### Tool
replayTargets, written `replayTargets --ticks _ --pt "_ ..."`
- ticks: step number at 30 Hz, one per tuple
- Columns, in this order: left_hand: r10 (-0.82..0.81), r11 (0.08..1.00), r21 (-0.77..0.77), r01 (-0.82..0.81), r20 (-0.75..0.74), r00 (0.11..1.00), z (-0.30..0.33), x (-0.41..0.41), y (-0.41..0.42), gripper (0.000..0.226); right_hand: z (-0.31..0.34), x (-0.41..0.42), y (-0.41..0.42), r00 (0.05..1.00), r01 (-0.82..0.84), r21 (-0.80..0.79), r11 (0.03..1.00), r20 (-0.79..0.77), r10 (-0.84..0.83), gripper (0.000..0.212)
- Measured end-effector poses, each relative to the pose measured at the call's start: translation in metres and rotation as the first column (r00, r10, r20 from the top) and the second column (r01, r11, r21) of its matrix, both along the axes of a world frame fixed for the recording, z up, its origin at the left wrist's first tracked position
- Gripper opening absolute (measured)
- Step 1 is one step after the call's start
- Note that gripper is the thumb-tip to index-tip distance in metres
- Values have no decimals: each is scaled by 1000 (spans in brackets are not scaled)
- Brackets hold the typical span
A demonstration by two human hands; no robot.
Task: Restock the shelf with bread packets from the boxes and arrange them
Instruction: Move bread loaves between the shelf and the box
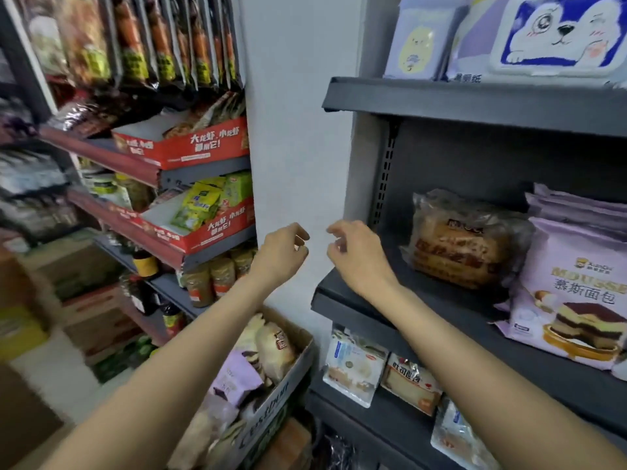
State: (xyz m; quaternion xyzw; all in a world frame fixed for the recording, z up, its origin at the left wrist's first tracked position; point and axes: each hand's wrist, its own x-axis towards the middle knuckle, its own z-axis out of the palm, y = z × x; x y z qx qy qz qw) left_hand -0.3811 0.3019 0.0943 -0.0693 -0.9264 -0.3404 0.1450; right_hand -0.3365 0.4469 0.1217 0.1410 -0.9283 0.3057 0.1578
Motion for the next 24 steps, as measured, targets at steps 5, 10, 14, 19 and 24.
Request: replayTargets --ticks 5,10,14,19,24 --pt "200 977 -114 -181 188 962 -45 30 -92 15 -44 -3 -83 965 -222 35 974 148 215 26" --pt "355 932 -217 -289 406 842 -114 53 -149 18 -130 -17 -138 881 -330 159 930 405 243 29" --pt "366 926 -316 -205 627 688 -181 55 -177 8 -203 -26 -162 752 -424 196 884 620 223 37" --pt "266 935 -339 103 864 428 -239 69 -189 49 -280 -26 -195 465 -461 48 886 864 195 49" --pt "209 962 -262 75 884 418 -261 80 -194 69 -316 -23 -215 536 -318 -13 948 822 192 32"
